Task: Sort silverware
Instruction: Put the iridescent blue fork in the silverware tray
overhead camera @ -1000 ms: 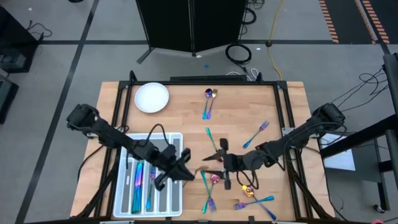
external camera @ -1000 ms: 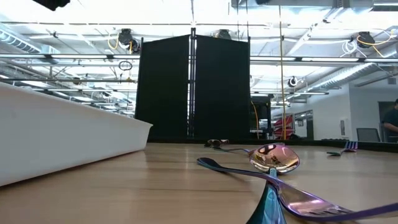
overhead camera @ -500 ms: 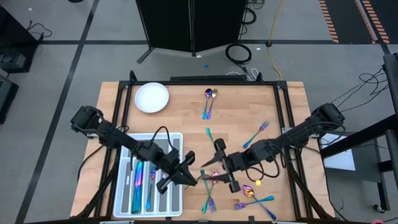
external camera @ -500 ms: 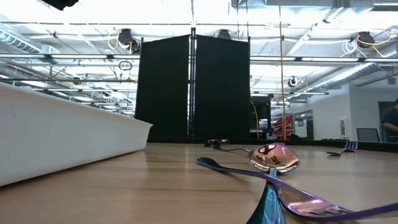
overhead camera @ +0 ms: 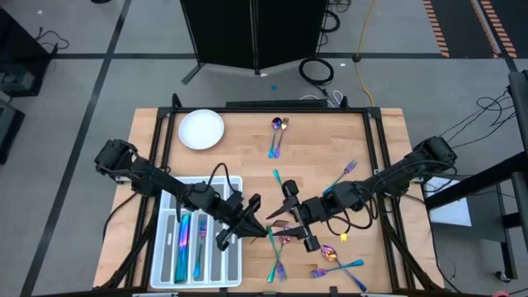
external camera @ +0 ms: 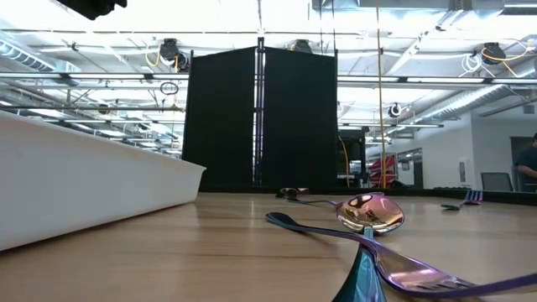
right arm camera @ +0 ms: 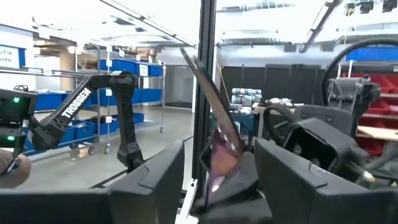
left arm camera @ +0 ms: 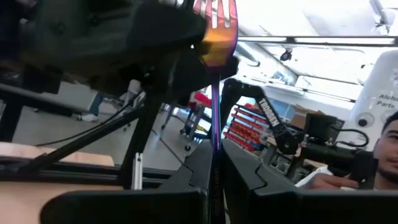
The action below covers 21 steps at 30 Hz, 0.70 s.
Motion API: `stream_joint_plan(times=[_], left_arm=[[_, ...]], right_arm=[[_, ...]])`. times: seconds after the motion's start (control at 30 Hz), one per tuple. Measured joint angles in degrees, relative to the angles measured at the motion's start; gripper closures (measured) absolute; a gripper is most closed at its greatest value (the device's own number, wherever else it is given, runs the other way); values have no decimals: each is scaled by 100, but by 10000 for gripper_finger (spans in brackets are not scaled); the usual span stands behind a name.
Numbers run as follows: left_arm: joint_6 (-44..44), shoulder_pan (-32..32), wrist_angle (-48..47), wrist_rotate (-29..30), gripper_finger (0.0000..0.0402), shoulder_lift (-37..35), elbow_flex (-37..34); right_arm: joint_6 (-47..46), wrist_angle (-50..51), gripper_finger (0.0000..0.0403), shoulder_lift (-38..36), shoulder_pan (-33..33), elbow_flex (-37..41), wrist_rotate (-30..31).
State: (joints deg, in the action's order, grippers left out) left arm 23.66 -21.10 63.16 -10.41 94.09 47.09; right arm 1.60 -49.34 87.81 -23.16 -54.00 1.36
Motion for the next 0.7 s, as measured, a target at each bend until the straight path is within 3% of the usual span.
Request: stream_joint_plan(times=[0.3, 0.43, 0.57, 0.7], left_arm=[[110, 2, -79, 39, 378, 0, 0], [147, 4, -108, 38, 378, 0, 0], [149, 2, -117, 37, 378, 0, 0], [136, -2, -122, 113, 377, 0, 0]], right_arm=[[452, -204, 240, 0, -2, 0, -1], [652, -323, 295, -2, -2, 0, 2], [794, -301, 380, -2, 0, 0, 6], [714, -280, 398, -2, 0, 0, 40]])
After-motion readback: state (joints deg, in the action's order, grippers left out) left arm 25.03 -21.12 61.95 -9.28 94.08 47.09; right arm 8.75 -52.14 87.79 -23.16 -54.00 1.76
